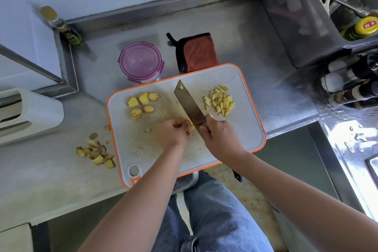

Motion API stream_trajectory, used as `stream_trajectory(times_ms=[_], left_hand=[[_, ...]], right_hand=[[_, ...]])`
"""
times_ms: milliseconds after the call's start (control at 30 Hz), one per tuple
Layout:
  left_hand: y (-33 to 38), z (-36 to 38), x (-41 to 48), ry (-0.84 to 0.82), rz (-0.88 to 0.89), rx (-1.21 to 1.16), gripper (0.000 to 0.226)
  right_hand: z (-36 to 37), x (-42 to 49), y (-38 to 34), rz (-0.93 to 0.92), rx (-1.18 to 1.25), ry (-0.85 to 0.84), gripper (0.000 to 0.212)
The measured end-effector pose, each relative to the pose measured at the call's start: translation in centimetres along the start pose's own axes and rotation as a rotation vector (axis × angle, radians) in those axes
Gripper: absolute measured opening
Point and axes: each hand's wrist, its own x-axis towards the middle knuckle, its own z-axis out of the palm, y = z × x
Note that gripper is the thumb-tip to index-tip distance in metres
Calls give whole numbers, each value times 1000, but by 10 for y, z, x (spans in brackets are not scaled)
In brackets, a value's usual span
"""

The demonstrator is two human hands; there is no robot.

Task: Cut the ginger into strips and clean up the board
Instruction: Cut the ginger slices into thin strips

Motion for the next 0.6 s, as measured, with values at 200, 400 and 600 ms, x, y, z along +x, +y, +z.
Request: stream_trajectory(times_ms=[200,400,600], left_hand=[[-1,0,-1,3,22,3,14],[-3,2,-1,19,24,9,13],[-2,3,1,17,13,9,13]], right_hand=[[-1,-2,-4,14,-13,-31,14],[-3,-15,-3,53,-12,-59,22],[4,-6,-4,60,-22,-74,20]])
